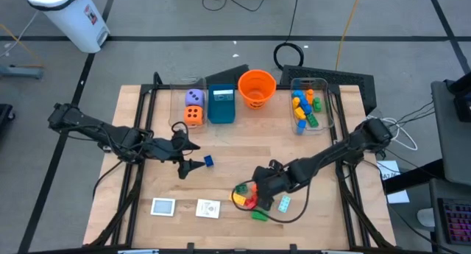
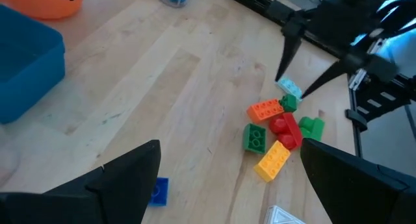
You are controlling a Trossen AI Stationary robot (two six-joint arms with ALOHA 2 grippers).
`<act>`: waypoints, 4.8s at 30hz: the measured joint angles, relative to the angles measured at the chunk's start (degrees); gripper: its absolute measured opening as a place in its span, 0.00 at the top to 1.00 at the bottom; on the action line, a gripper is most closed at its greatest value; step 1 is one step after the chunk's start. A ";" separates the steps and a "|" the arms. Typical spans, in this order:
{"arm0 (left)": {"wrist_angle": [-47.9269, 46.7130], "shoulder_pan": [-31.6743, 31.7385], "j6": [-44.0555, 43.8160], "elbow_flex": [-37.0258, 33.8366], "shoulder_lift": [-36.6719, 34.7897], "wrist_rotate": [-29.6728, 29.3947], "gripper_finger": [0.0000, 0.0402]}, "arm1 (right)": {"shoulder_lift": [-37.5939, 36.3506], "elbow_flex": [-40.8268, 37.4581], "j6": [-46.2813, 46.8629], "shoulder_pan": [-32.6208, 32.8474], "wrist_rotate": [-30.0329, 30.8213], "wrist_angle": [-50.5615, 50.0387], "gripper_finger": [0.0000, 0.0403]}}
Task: Pick & Place Toys
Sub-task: Put the orange game piece into the right transparent bin
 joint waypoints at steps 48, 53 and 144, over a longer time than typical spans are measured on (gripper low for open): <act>-2.10 0.00 -1.45 0.00 0.00 1.51 0.06 | 5.96 -3.10 -5.61 -3.06 -4.48 6.77 0.47; -3.01 0.00 -1.45 0.00 0.00 1.51 0.06 | 6.24 -3.10 -6.04 -3.25 -4.64 6.63 0.47; -2.97 -0.02 -2.78 0.00 -0.01 1.30 0.06 | -6.73 -7.93 -2.03 -16.46 3.88 -9.41 0.47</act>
